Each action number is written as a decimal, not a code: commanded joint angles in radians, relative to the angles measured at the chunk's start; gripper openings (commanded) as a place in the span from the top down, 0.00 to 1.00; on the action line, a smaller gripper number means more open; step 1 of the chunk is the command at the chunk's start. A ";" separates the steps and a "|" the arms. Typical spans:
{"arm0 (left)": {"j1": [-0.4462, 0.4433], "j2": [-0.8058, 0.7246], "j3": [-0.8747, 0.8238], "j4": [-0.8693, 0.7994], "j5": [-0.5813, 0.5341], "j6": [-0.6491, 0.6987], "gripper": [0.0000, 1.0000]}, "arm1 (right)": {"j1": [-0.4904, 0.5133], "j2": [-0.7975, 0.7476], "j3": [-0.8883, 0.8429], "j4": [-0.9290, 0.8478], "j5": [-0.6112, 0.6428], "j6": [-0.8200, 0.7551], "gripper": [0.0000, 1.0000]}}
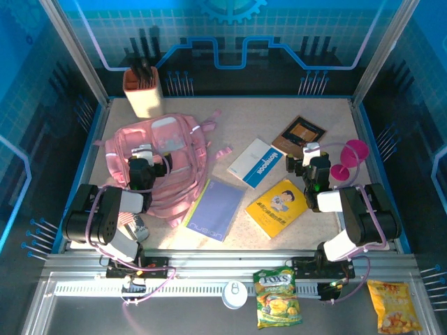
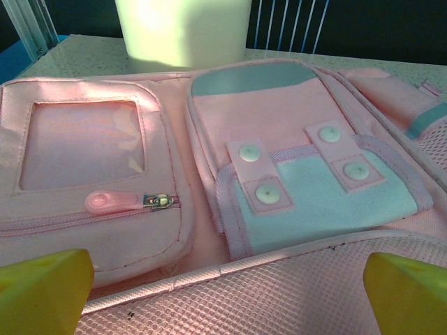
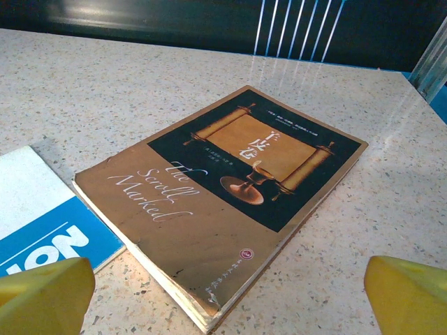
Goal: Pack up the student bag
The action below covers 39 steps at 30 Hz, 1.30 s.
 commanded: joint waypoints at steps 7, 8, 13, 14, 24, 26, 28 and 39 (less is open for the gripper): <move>-0.002 -0.056 -0.020 0.012 0.014 0.009 0.01 | 0.008 -0.083 -0.013 -0.014 -0.023 -0.006 0.00; -0.002 -0.083 -0.019 -0.015 0.014 0.011 0.01 | 0.012 -0.114 -0.006 -0.049 -0.010 -0.006 0.00; -0.009 -0.263 0.034 -0.259 0.006 0.000 0.01 | 0.042 -0.302 0.103 -0.367 0.083 0.034 0.00; -0.011 -0.310 0.051 -0.316 -0.002 -0.026 0.01 | 0.044 -0.333 0.145 -0.454 0.084 0.070 0.00; -0.014 -0.485 0.271 -0.894 0.082 -0.378 0.01 | 0.080 -0.228 0.570 -1.083 -0.180 0.429 0.00; -0.014 -0.470 0.303 -0.956 0.108 -0.410 0.01 | 0.104 -0.153 0.640 -1.132 -0.263 0.473 0.00; -0.014 -0.457 0.323 -0.997 0.125 -0.447 0.01 | 0.142 -0.071 0.704 -1.149 -0.357 0.494 0.01; -0.015 -0.427 0.341 -1.075 0.179 -0.429 0.01 | 0.404 0.401 1.100 -1.113 -0.517 0.619 0.13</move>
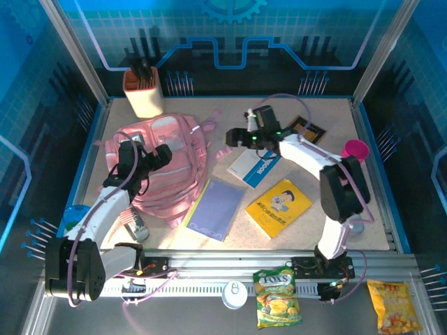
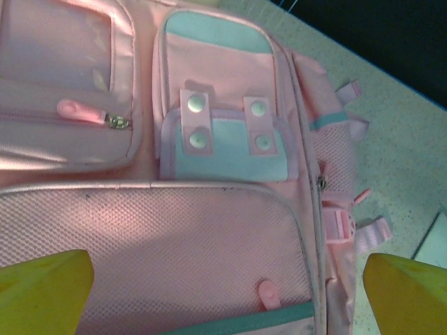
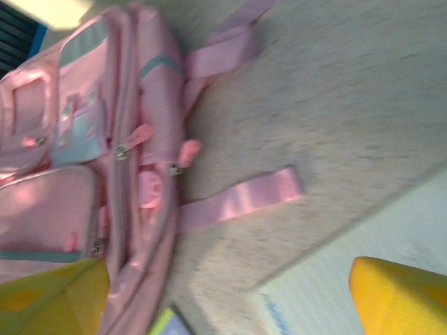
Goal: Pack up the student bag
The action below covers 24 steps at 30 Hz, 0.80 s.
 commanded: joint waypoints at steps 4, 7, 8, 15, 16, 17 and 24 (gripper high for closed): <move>-0.006 -0.014 0.028 -0.068 0.021 -0.009 0.01 | 0.080 0.246 0.252 0.019 -0.060 0.123 0.18; -0.006 -0.016 0.023 -0.076 0.039 -0.008 0.01 | 0.104 0.357 0.380 0.007 -0.055 0.110 0.25; -0.006 -0.017 0.020 -0.079 0.046 -0.009 0.01 | 0.108 0.393 0.425 -0.012 -0.048 0.091 0.27; -0.006 -0.037 0.017 -0.122 0.071 -0.011 0.01 | 0.113 0.575 0.646 -0.092 -0.006 0.012 0.34; -0.006 -0.042 0.018 -0.131 0.081 -0.012 0.01 | 0.113 0.596 0.675 -0.106 -0.014 0.001 0.35; -0.006 -0.047 0.021 -0.142 0.086 -0.018 0.01 | 0.115 0.618 0.701 -0.121 -0.024 -0.015 0.35; -0.007 -0.066 0.021 -0.178 0.116 -0.056 0.01 | 0.129 0.709 0.803 -0.163 -0.006 -0.036 0.46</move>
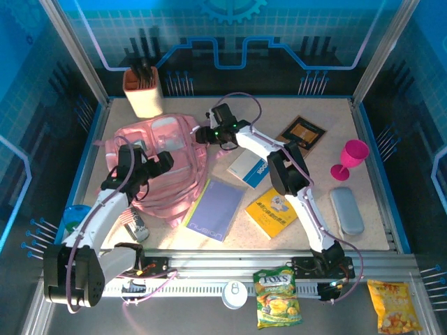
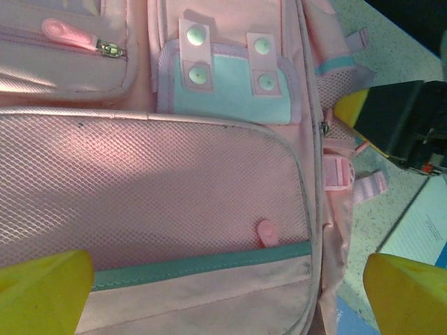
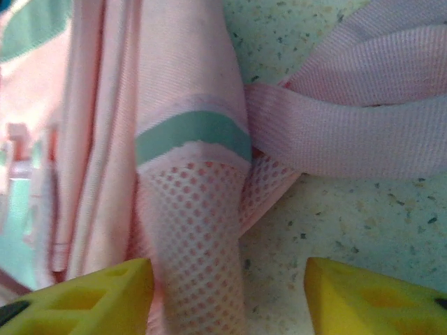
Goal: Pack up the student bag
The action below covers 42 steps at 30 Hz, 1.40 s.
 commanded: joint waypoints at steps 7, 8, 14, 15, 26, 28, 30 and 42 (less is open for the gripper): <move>-0.007 -0.009 0.031 -0.065 0.043 -0.053 0.01 | 0.017 0.010 0.069 -0.053 -0.038 -0.035 0.86; -0.007 -0.006 0.033 -0.076 0.043 -0.057 0.01 | 0.016 -0.011 0.058 -0.047 -0.040 -0.037 0.91; -0.007 0.015 0.067 -0.145 0.079 -0.085 0.01 | -0.002 -0.218 -0.141 0.062 -0.012 0.001 1.00; -0.007 0.018 0.072 -0.152 0.091 -0.089 0.01 | -0.006 -0.262 -0.185 0.088 -0.002 0.011 1.00; -0.030 0.073 0.104 -0.159 0.197 -0.138 0.01 | -0.126 -0.658 -0.701 0.326 0.171 0.250 1.00; -0.040 0.089 0.109 -0.163 0.204 -0.147 0.01 | -0.143 -0.698 -0.755 0.331 0.223 0.293 1.00; -0.050 0.100 0.109 -0.168 0.203 -0.155 0.02 | -0.150 -0.727 -0.790 0.322 0.283 0.319 1.00; -0.140 0.204 0.068 -0.061 0.281 -0.297 0.09 | -0.154 -0.773 -0.832 0.199 0.404 0.403 1.00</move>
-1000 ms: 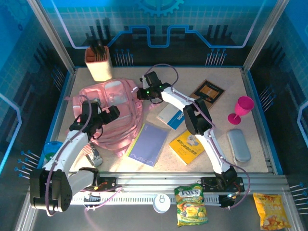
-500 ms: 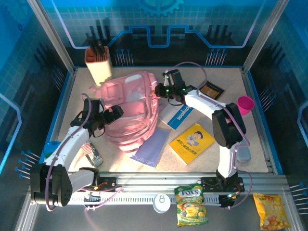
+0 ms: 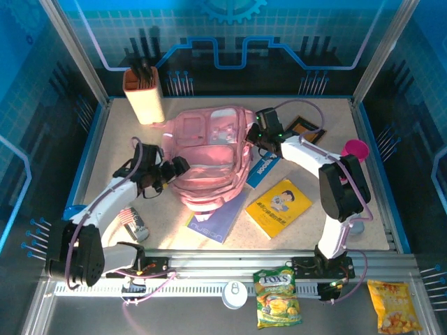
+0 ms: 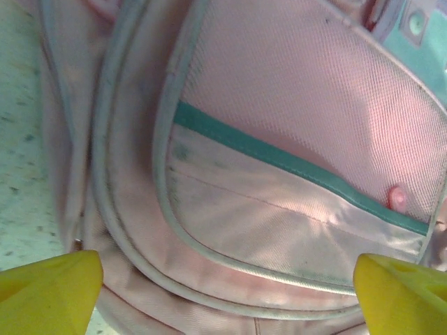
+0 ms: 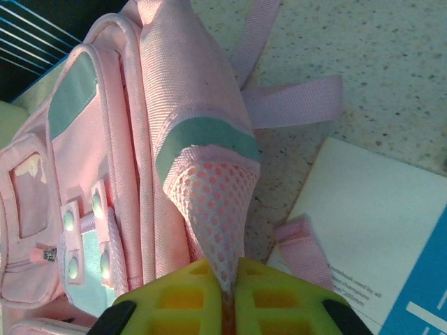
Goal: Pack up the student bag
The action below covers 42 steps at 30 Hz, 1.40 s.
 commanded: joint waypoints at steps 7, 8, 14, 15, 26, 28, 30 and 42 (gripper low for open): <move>-0.033 0.197 0.074 0.103 0.023 -0.095 0.12 | -0.005 -0.108 -0.045 0.031 0.002 0.037 1.00; -0.033 0.220 0.092 0.109 0.027 -0.092 0.12 | -0.006 -0.114 -0.051 0.032 -0.008 0.033 1.00; -0.033 0.342 0.241 0.126 0.029 -0.050 0.13 | -0.007 -0.166 -0.106 0.034 -0.045 0.038 1.00; -0.033 0.369 0.271 0.124 0.028 -0.037 0.13 | -0.007 -0.179 -0.121 0.038 -0.049 0.046 1.00; -0.014 0.647 0.653 0.003 -0.226 0.079 0.16 | 0.071 -0.139 -0.155 0.119 -0.150 0.150 1.00; -0.002 0.694 0.723 -0.016 -0.272 0.090 0.16 | 0.098 -0.101 -0.134 0.127 -0.165 0.171 0.98; 0.010 0.725 0.771 -0.041 -0.326 0.090 0.16 | 0.118 -0.069 -0.115 0.138 -0.180 0.190 0.96; 0.035 0.524 0.598 -0.098 -0.295 0.171 0.08 | 0.042 -0.111 -0.170 -0.001 -0.154 0.148 0.35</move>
